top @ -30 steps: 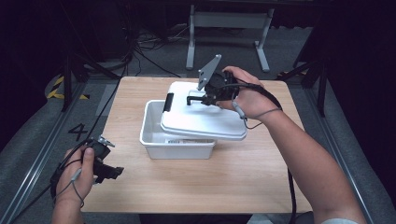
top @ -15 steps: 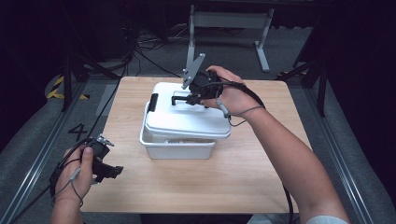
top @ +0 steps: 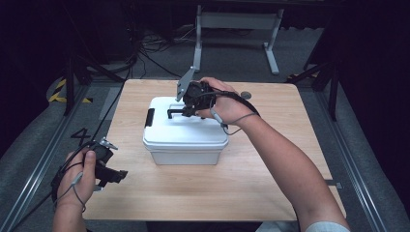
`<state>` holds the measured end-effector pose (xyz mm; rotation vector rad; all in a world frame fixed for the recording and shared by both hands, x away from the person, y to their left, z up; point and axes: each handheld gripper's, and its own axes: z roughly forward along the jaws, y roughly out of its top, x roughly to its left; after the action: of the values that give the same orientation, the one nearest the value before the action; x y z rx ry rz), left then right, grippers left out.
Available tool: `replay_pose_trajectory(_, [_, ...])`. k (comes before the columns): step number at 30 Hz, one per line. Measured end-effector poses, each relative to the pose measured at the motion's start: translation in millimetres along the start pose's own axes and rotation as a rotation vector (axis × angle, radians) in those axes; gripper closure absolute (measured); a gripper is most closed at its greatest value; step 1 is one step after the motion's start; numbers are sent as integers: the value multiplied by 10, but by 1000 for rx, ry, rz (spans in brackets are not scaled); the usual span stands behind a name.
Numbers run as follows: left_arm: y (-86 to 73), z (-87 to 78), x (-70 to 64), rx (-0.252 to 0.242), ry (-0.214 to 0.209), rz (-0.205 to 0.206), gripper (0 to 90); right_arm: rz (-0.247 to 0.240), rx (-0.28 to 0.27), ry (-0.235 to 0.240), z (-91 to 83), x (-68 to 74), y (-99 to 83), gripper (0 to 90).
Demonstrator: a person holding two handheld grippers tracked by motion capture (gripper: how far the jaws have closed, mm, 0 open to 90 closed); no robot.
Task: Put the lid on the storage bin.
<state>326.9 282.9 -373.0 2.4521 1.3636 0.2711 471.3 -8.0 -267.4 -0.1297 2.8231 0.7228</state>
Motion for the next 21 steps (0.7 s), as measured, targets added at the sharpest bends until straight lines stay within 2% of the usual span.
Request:
replay_pose_trajectory(5, [1,2,0,0,-4,-2,194,-11,10,15,139,-7,-22,843])
replay_pose_trajectory(13, [-4,9,4,4,-5,-2,194,-18,10,11,185,-35,-38,841])
replay_pose_trajectory(21, [-20,-11,12,-2,-5,-9,194,-31,53,1,270,14,-33,837])
